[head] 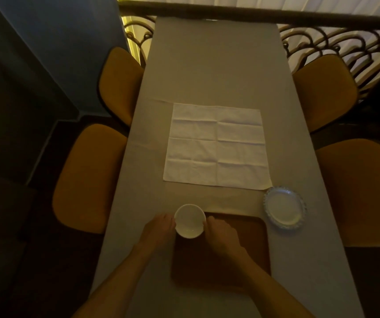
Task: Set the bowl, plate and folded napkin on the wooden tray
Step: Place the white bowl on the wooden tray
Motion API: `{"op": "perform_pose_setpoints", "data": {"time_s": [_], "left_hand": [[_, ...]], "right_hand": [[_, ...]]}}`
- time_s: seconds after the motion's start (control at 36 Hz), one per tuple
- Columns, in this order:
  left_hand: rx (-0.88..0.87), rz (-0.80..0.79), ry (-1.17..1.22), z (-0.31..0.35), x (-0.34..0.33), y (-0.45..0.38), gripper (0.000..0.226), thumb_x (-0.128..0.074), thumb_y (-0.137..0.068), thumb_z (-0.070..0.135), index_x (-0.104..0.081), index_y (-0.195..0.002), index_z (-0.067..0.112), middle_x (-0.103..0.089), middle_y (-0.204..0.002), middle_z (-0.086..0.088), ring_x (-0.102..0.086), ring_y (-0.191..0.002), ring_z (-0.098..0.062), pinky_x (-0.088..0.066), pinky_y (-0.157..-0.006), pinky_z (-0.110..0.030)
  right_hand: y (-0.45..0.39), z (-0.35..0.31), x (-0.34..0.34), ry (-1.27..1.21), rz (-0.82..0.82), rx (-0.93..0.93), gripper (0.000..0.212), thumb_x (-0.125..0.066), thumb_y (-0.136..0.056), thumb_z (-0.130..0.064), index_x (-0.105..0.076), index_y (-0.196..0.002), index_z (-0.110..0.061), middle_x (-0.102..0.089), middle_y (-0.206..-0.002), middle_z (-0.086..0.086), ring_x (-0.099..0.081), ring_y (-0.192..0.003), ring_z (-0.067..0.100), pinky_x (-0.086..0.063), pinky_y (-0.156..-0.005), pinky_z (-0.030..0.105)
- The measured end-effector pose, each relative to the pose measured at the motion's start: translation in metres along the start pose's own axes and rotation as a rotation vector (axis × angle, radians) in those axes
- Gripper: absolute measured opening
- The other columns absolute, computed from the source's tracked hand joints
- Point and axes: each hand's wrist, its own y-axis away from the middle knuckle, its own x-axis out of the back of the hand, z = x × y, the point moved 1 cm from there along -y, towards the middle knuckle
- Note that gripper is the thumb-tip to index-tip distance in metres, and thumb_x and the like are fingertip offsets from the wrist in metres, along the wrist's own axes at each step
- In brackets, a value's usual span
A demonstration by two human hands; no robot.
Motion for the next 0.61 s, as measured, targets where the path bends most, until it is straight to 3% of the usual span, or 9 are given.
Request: {"op": "perform_pose_setpoints", "data": {"time_s": [0.17, 0.31, 0.39, 0.47, 0.56, 0.61], "left_hand": [[-0.076, 0.148, -0.085, 0.014, 0.02, 0.016, 0.02, -0.041, -0.096, 0.032, -0.052, -0.087, 0.018, -0.059, -0.088, -0.005, -0.057, -0.079, -0.025, -0.036, -0.061, -0.031], [-0.149, 0.285, -0.208, 0.034, 0.043, 0.032, 0.019, -0.048, -0.091, 0.033, -0.054, -0.08, 0.018, -0.058, -0.078, -0.002, -0.055, -0.068, -0.021, -0.037, -0.055, -0.03], [-0.199, 0.339, -0.275, 0.049, 0.053, 0.044, 0.018, -0.056, -0.085, 0.028, -0.055, -0.072, 0.017, -0.058, -0.068, -0.003, -0.053, -0.059, -0.021, -0.036, -0.049, -0.029], [-0.249, 0.392, -0.298, 0.062, 0.056, 0.057, 0.018, -0.062, -0.081, 0.025, -0.056, -0.066, 0.016, -0.058, -0.061, -0.003, -0.052, -0.053, -0.02, -0.039, -0.044, -0.029], [-0.272, 0.413, -0.309, 0.072, 0.052, 0.068, 0.018, -0.063, -0.078, 0.024, -0.055, -0.064, 0.016, -0.057, -0.059, -0.002, -0.052, -0.052, -0.021, -0.041, -0.044, -0.031], [-0.28, 0.401, -0.3, 0.078, 0.048, 0.074, 0.018, -0.064, -0.077, 0.023, -0.054, -0.064, 0.017, -0.056, -0.06, -0.002, -0.052, -0.051, -0.021, -0.04, -0.044, -0.029]], "right_hand": [[0.012, -0.002, 0.021, -0.013, 0.034, 0.002, 0.023, -0.034, -0.096, -0.034, -0.048, -0.084, -0.02, -0.056, -0.082, -0.001, -0.055, -0.073, 0.019, -0.045, -0.067, 0.037], [0.028, -0.006, 0.038, 0.037, 0.269, 0.069, 0.025, -0.039, -0.091, -0.035, -0.043, -0.07, -0.02, -0.039, -0.063, -0.008, -0.046, -0.06, 0.017, -0.033, -0.058, 0.032], [0.041, -0.008, 0.045, 0.149, 0.421, 0.139, 0.023, -0.041, -0.088, -0.035, -0.038, -0.068, -0.024, -0.038, -0.066, -0.009, -0.039, -0.062, 0.014, -0.032, -0.062, 0.032], [0.054, -0.008, 0.047, 0.286, 0.544, 0.177, 0.02, -0.041, -0.084, -0.035, -0.046, -0.069, -0.023, -0.048, -0.069, -0.005, -0.043, -0.063, 0.015, -0.031, -0.063, 0.032], [0.066, -0.003, 0.045, 0.326, 0.582, 0.184, 0.014, -0.043, -0.082, -0.034, -0.046, -0.073, -0.023, -0.049, -0.071, -0.005, -0.034, -0.065, 0.012, -0.03, -0.063, 0.032], [0.074, 0.001, 0.043, 0.328, 0.581, 0.174, 0.012, -0.044, -0.083, -0.034, -0.047, -0.076, -0.024, -0.05, -0.074, -0.006, -0.038, -0.067, 0.012, -0.032, -0.065, 0.031]]}}
